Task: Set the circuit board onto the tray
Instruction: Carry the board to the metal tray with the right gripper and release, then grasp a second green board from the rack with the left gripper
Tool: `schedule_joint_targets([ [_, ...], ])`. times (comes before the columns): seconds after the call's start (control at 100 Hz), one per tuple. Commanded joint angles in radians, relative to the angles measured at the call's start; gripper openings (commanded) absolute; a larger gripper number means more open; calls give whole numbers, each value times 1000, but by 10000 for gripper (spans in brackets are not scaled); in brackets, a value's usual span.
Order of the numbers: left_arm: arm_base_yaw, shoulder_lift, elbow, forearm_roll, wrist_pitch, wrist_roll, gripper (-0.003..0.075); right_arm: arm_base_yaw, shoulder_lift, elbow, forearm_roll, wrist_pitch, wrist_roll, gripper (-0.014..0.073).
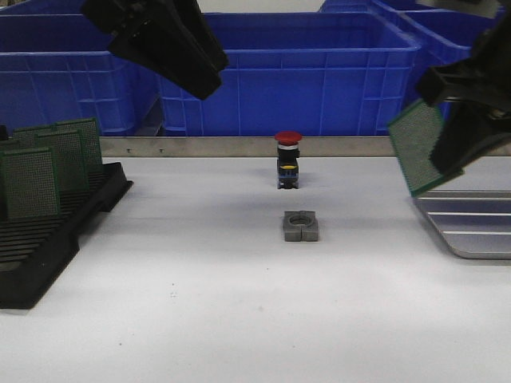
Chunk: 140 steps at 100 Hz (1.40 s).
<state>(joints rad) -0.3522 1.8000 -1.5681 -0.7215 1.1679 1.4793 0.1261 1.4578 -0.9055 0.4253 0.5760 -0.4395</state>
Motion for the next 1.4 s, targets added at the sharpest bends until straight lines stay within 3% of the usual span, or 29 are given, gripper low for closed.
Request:
schedule_joint_targets([
  [0.0, 3, -46, -32, -67, -8, -13, 512, -102, 7, -30, 62, 29, 1, -122],
  [0.2, 3, -46, -32, -67, -8, -13, 512, -254, 136, -82, 90, 104, -26, -122],
  [0.41, 3, -46, -32, -67, -8, -13, 512, -271, 257, -206, 90, 191, -42, -94],
  [0.48, 3, -46, -32, -67, -8, -13, 512, -271, 276, -229, 85, 197, -53, 25],
  [0.6, 3, -46, -32, -50, -8, -13, 512, -271, 279, -258, 58, 192, -59, 441],
  [0.67, 3, -46, -32, -30, -8, -13, 512, -271, 279, -277, 31, 193, -46, 618],
  [0.86, 3, -46, -53, 106, -6, -13, 512, -271, 266, -297, -38, 198, -11, 536],
  [1.15, 13, -46, -108, 562, 55, -107, 512, -271, 227, -297, -39, 197, -10, 537],
  [1.39, 139, -42, -108, 579, 108, -135, 512, -271, 224, -297, -30, 180, -10, 537],
])
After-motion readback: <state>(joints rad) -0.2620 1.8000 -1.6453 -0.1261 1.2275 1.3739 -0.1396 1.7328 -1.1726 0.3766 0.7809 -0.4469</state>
